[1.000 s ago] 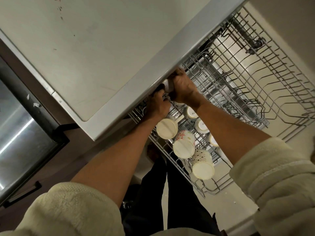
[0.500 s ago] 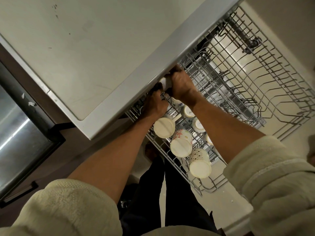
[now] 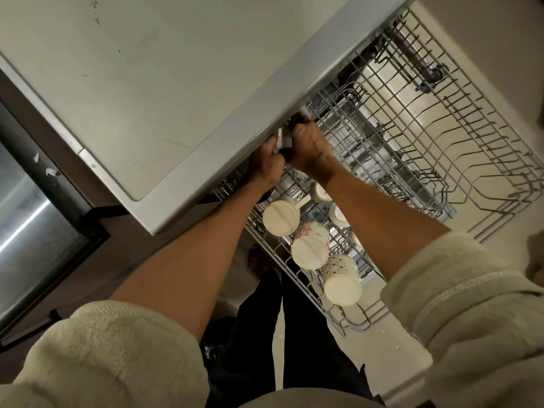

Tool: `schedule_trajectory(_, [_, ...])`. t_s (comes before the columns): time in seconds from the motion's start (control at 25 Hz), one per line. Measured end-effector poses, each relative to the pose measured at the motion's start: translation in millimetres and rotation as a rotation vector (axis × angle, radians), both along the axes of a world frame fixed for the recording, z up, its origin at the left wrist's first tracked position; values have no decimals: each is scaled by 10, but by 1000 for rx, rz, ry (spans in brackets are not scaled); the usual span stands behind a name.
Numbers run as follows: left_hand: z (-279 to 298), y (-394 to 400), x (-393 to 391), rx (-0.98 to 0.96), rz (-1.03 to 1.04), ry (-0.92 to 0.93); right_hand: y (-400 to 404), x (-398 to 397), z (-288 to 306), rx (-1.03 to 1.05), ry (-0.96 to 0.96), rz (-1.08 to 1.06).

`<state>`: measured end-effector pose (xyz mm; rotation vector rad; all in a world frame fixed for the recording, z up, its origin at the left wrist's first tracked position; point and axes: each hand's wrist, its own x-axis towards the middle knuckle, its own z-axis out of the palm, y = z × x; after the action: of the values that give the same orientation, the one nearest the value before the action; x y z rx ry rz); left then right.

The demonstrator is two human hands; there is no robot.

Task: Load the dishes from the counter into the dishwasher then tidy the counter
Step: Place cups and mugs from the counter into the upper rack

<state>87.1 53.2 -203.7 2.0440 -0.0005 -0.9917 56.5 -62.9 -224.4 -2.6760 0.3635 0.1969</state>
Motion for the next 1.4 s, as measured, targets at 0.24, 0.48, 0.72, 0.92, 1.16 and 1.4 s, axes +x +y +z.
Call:
schedule_trajectory(0.24, [-40, -14, 38, 94, -114, -3, 56, 30, 54, 107, 8, -160])
schedule_trajectory(0.48, [84, 47, 2, 58, -113, -10, 158, -58, -22, 122, 53, -309])
schedule_trajectory(0.72, [174, 31, -76, 206, -173, -142, 70, -69, -37, 171, -20, -249])
schedule_trajectory(0.92, [64, 27, -6, 226, -259, -91, -32, -146, -44, 218, -22, -226])
schedule_trajectory(1.16, [141, -58, 7, 155, -176, -81, 31, -100, -85, 199, 3, -320])
schedule_trajectory(1.4, [78, 46, -126, 192, -174, -244, 60, -111, -63, 106, 20, -180])
